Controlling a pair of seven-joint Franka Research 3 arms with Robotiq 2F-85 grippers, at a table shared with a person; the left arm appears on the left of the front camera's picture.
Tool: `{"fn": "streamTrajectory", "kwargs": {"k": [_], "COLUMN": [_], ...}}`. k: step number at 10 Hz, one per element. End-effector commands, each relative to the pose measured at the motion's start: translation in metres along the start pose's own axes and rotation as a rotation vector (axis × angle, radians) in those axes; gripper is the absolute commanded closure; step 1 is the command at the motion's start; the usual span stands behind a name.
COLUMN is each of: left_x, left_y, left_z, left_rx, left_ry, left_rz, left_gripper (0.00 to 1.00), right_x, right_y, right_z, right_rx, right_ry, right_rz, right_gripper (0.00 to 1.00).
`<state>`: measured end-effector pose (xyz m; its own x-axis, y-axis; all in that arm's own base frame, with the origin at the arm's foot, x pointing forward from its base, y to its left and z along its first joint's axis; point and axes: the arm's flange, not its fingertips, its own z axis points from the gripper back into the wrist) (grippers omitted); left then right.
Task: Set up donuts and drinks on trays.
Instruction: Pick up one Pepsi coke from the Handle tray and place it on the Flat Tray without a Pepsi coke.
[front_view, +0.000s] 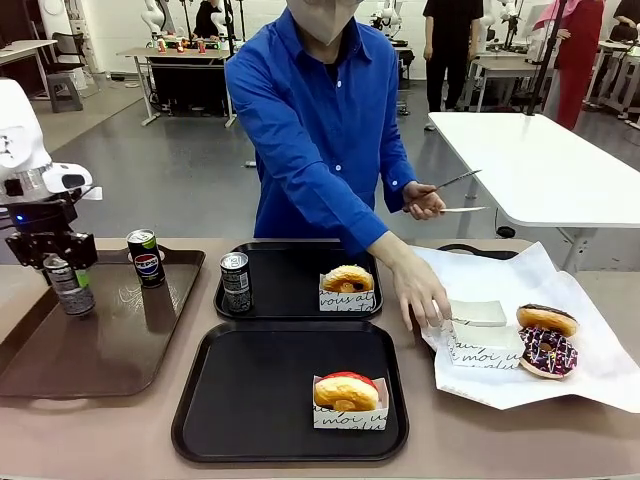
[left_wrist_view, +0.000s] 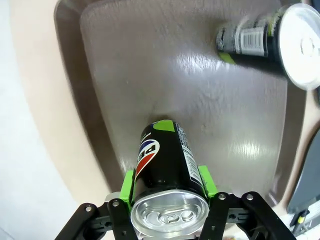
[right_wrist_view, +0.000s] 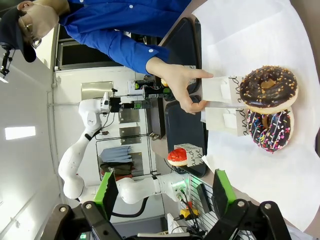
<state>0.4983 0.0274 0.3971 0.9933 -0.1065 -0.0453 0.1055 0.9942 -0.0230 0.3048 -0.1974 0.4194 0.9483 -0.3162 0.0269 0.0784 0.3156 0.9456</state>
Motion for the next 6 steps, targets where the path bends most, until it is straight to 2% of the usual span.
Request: {"fn": "streamTrajectory", "kwargs": {"k": [1, 3, 5, 6], "left_x": [-0.042, -0.082, -0.101, -0.104], "left_y": [-0.009, -0.013, -0.015, -0.015], "left_z": [0.056, 0.089, 0.106, 0.109], "left_rx": [0.065, 0.026, -0.012, -0.031], "left_ry": [0.043, 0.028, -0.017, -0.003], "left_rz": [-0.044, -0.108, -0.147, -0.136], "left_gripper": [1.00, 1.00, 1.00, 1.00], "right_x": [0.001, 0.001, 0.001, 0.001], "right_y": [0.000, 0.000, 0.000, 0.000], "right_z": [-0.001, -0.001, -0.001, -0.001], "right_rx": [0.011, 0.011, 0.011, 0.011], "right_ry": [-0.003, -0.003, -0.003, -0.003], "right_rz": [0.002, 0.002, 0.002, 0.002], "right_gripper": [0.00, 0.00, 0.00, 0.00]}}
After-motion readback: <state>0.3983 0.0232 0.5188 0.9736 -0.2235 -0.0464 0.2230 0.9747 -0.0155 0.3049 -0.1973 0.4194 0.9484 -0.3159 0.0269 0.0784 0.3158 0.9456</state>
